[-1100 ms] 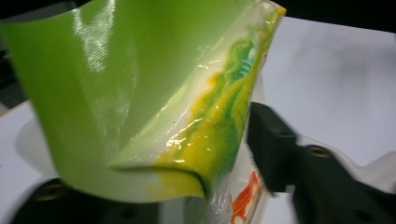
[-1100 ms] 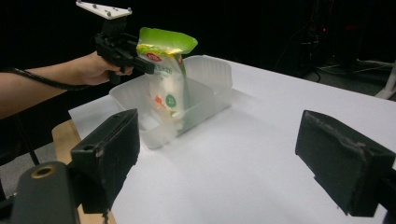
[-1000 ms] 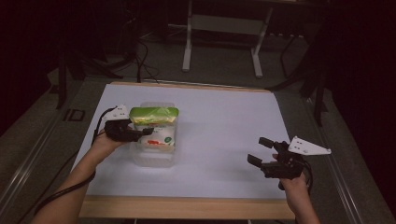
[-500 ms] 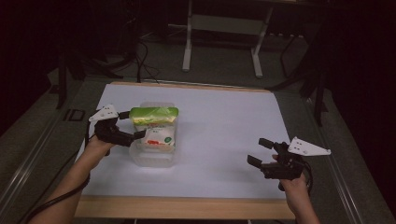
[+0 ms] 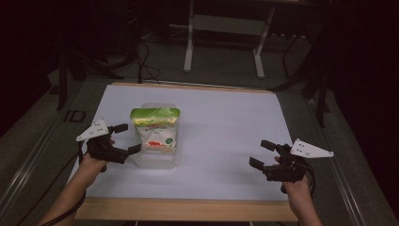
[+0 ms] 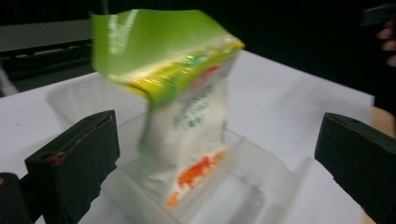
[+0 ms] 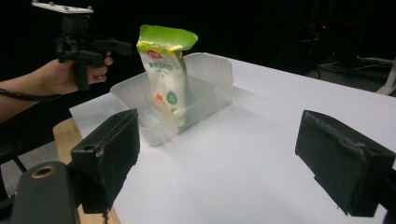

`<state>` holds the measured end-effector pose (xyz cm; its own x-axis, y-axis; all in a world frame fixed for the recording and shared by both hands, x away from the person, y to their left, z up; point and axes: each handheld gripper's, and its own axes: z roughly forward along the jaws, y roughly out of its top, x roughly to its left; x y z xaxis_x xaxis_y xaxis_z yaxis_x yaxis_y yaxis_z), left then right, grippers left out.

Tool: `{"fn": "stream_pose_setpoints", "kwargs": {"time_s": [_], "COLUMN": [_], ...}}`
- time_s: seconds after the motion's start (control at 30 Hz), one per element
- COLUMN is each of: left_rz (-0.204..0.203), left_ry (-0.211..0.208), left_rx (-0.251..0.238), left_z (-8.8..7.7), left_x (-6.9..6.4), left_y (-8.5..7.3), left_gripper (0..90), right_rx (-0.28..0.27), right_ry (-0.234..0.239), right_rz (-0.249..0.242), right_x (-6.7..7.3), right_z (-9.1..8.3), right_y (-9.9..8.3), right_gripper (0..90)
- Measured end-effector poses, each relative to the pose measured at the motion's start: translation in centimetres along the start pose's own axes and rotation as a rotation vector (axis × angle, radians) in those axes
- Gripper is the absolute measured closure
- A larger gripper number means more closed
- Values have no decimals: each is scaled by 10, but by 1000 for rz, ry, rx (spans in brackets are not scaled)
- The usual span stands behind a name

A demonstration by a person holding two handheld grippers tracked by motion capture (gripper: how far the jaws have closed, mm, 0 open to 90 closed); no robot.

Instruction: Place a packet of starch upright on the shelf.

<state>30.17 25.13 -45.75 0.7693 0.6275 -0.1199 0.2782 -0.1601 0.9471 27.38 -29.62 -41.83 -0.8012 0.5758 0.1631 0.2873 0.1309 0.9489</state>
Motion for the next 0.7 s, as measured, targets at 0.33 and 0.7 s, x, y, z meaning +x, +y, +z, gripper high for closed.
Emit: {"fn": "stream_pose_setpoints", "kwargs": {"time_s": [0.33,0.7], "left_rz": [7,25], "left_ry": [-52,-137], "left_rx": [-32,-47], "left_z": [-13,-4], "left_x": [-36,-67], "left_y": [-15,-16], "left_gripper": [3,3], "right_rx": [5,11], "right_ry": [4,7], "right_rz": [11,13], "right_x": [0,1], "right_z": [0,1], "right_y": [-4,-10], "right_gripper": [138,138]}}
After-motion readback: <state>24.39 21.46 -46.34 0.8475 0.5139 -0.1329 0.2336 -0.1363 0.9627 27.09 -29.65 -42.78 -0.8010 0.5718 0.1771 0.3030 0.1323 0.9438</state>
